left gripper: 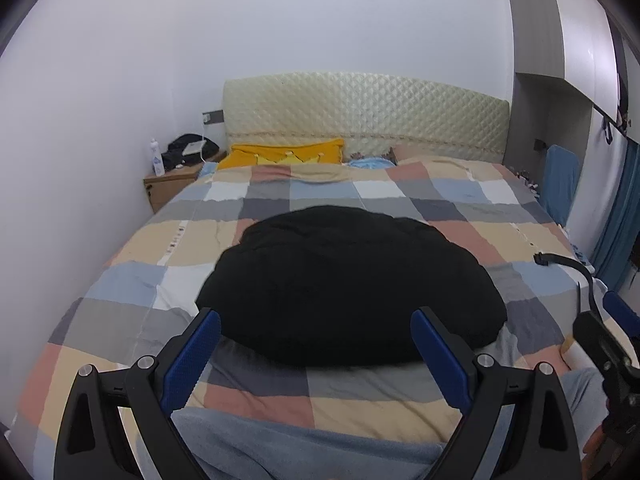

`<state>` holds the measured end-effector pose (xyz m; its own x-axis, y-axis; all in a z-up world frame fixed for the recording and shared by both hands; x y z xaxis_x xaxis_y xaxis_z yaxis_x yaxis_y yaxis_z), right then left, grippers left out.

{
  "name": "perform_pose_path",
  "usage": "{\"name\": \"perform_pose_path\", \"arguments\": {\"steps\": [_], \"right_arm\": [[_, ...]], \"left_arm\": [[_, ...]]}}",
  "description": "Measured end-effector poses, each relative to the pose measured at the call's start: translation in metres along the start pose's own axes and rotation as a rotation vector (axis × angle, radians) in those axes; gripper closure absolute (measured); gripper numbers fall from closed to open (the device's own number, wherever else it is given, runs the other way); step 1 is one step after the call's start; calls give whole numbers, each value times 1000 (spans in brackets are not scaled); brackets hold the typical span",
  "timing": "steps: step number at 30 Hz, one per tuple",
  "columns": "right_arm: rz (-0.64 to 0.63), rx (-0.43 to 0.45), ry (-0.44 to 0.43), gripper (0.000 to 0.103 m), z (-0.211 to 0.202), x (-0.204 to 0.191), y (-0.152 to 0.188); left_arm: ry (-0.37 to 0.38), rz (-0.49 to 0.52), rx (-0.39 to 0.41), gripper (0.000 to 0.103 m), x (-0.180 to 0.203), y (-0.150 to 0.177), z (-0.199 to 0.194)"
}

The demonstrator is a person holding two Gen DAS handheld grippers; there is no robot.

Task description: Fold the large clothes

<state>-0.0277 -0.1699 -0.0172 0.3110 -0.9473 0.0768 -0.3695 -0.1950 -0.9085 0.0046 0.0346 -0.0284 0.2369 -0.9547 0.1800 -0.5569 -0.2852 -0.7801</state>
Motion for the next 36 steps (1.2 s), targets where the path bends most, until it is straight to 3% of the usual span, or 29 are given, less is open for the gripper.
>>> {"name": "perform_pose_path", "arguments": {"steps": [9, 36], "right_arm": [[-8, -54, -4, 0, 7, 1, 13], [9, -95, 18, 0, 5, 8, 21]], "left_arm": [[12, 2, -35, 6, 4, 7, 5], [29, 4, -97, 6, 8, 20, 9]]}}
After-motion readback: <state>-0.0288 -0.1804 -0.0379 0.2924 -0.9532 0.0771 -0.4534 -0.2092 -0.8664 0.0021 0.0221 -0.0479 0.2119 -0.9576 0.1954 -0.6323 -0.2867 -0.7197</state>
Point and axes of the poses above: each gripper's, at about its wrist camera, not at the fingertips, and z roughly the way its jaws point, x to its right, y to its underside, the point moved 5 cm from there along z, roughly the way its jaws point, and after that the axes turned 13 degrees about -z, right-handed, at the moved point
